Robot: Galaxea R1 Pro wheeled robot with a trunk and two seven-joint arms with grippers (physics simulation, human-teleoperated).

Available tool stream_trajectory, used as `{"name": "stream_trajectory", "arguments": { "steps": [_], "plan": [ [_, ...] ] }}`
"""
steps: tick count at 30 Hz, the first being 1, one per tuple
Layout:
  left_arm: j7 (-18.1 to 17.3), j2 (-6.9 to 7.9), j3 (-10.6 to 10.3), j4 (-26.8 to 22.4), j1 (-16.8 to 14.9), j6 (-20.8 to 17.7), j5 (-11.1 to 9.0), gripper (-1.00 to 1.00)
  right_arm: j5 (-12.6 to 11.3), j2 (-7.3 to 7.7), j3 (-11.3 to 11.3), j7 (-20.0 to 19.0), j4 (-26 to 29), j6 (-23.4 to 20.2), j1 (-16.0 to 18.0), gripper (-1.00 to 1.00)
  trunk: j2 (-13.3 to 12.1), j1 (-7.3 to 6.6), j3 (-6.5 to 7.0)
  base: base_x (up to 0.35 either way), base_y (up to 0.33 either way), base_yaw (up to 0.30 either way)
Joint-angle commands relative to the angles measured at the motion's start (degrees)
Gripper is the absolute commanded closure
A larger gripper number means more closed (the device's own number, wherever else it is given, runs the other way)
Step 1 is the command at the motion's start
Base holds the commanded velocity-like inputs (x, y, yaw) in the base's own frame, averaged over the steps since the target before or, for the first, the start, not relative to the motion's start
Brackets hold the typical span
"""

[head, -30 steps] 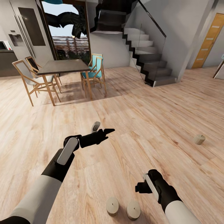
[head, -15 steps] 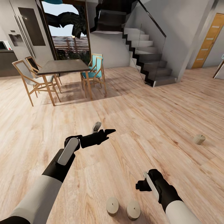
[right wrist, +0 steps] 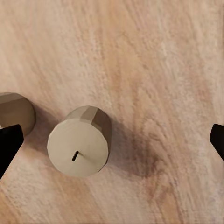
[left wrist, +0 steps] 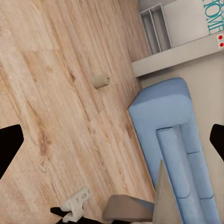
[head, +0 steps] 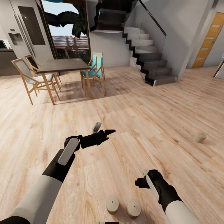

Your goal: Place each of the two pumpkins and all three candles from the living room inside a cabinet in the living room (use any cabinet), then make sure every cabinet is closed, and position the cauldron so it is next to a table in the living room.

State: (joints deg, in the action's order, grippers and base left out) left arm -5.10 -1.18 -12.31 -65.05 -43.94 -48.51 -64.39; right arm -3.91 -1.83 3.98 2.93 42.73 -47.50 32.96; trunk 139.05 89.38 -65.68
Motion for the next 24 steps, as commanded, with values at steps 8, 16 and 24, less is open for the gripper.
{"name": "stream_trajectory", "arguments": {
  "steps": [8, 16, 24],
  "plan": [
    [0.0, 0.06, 0.0, 0.0, 0.0, 0.0, 0.0, -1.0, 0.0, -0.01, 0.1, 0.1, 0.0, 0.8, 0.0, -1.0, 1.6, 0.88, -0.72, 0.0, 0.0, 0.0],
    [-0.1, 0.04, 0.0, 0.0, 0.0, 0.0, -0.1, -1.0, 0.0, -0.01, 0.0, 0.1, 0.0, 0.8, 0.0, -1.0, 1.6, 0.88, -0.72, 0.021, 0.001, 0.0],
    [-0.1, 0.03, 0.0, -0.2, 0.0, 0.0, -0.1, -1.0, 0.0, -0.01, 0.0, 0.1, 0.0, 0.8, 0.0, -1.0, 1.6, 0.88, -0.72, 0.192, 0.114, 0.0]
  ]
}}
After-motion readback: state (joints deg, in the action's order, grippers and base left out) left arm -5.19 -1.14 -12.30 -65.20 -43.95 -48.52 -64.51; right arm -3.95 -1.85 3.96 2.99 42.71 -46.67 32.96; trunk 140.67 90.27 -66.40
